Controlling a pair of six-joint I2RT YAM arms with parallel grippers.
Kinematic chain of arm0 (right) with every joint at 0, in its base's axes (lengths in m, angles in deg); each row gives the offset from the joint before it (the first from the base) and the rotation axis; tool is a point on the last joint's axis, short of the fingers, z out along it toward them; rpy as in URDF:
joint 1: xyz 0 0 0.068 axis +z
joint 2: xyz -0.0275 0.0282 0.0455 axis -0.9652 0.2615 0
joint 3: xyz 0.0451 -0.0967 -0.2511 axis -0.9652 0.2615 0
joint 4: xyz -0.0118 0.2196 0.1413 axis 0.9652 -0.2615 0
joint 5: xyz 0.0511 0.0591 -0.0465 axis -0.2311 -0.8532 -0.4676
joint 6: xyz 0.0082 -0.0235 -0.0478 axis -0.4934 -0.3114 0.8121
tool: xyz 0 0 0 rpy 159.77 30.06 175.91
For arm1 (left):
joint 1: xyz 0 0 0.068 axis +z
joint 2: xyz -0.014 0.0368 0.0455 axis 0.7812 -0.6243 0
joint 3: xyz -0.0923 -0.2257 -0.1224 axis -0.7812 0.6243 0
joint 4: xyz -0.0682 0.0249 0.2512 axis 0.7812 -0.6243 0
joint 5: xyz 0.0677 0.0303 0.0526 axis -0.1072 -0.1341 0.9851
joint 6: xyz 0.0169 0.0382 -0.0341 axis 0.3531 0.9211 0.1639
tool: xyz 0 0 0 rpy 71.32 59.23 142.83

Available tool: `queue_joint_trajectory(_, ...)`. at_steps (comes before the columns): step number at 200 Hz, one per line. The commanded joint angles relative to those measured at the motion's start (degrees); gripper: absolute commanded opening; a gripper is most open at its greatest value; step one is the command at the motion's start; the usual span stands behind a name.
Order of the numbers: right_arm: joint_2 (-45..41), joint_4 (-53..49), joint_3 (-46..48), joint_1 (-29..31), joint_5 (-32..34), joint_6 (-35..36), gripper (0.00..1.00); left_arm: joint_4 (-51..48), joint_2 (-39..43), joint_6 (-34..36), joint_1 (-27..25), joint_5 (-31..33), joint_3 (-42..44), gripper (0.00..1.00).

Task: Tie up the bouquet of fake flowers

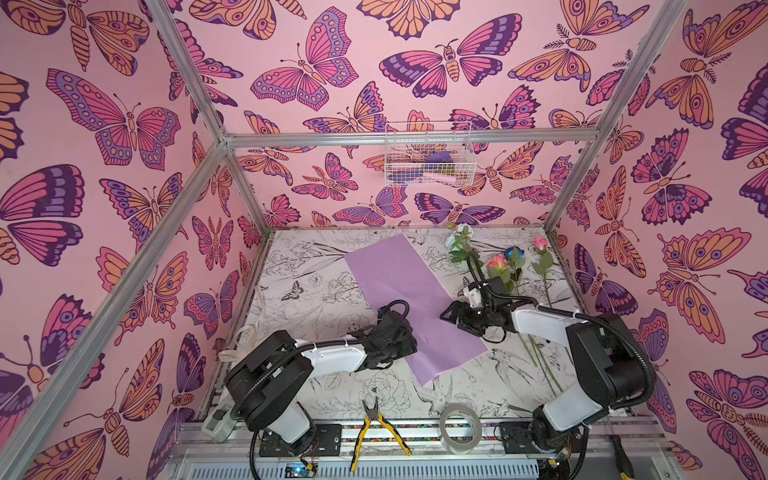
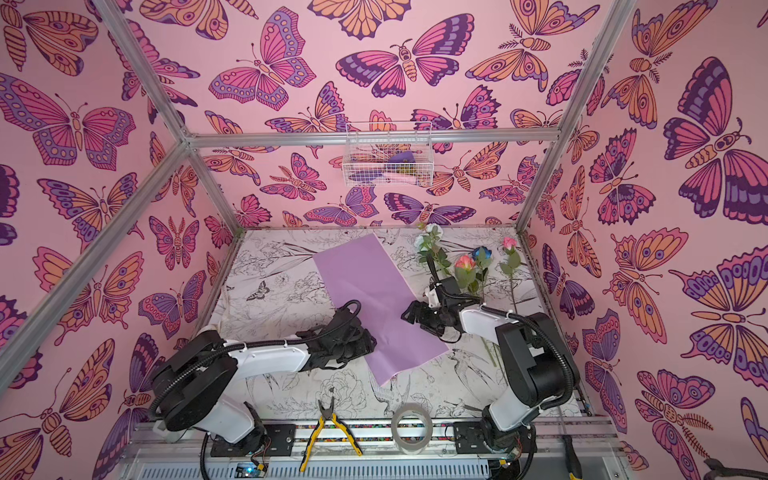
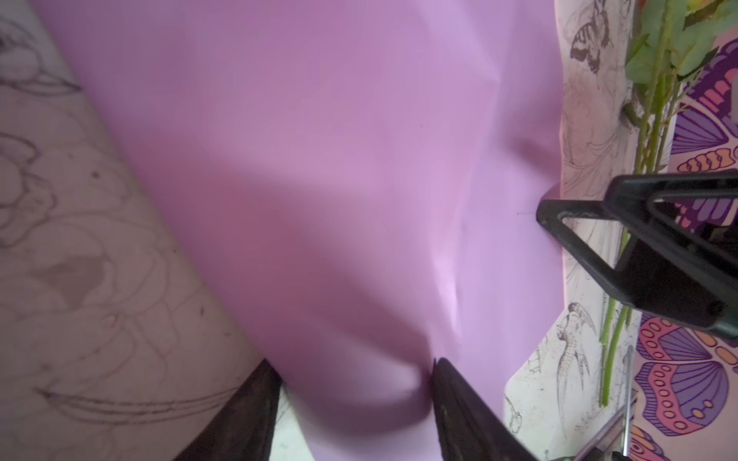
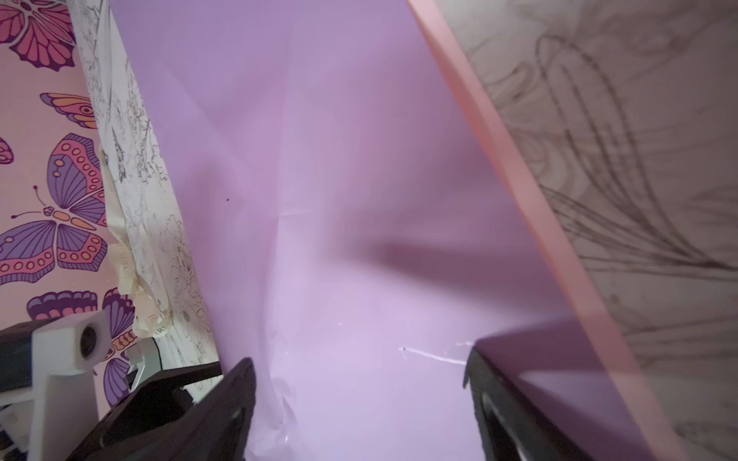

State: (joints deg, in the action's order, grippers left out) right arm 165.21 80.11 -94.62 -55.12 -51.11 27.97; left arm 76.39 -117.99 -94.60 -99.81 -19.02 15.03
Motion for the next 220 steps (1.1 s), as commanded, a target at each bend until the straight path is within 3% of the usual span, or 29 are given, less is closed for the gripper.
queue_joint_trajectory(1,5.6,-5.9,4.4,1.6,1.0,-2.6,0.85,-1.4,-3.6,-1.5,0.0,1.6,2.1,0.53)
queue_joint_trajectory(55,5.8,-6.4,4.0,1.8,1.0,-2.6,0.84,0.0,-5.6,-0.7,1.1,2.9,0.0,0.3)
queue_joint_trajectory(83,4.0,-8.5,3.2,2.0,1.5,-1.6,0.83,0.0,-4.8,-0.5,2.2,3.0,0.5,0.13)
queue_joint_trajectory(117,-2.6,-16.7,1.0,2.1,5.5,2.4,0.84,-0.6,-0.3,2.2,5.0,1.2,2.4,0.12)
queue_joint_trajectory(144,-8.9,-22.7,-0.5,1.8,9.4,4.5,0.84,-0.5,1.5,6.2,7.3,-2.7,2.6,0.04)
queue_joint_trajectory(181,-13.2,-24.6,0.3,1.8,9.4,4.0,0.84,0.0,2.4,9.5,9.3,-7.2,2.1,0.07)
queue_joint_trajectory(220,-14.8,-22.4,2.6,1.6,6.4,3.1,0.84,6.0,3.8,7.5,13.3,-15.2,5.4,0.08)
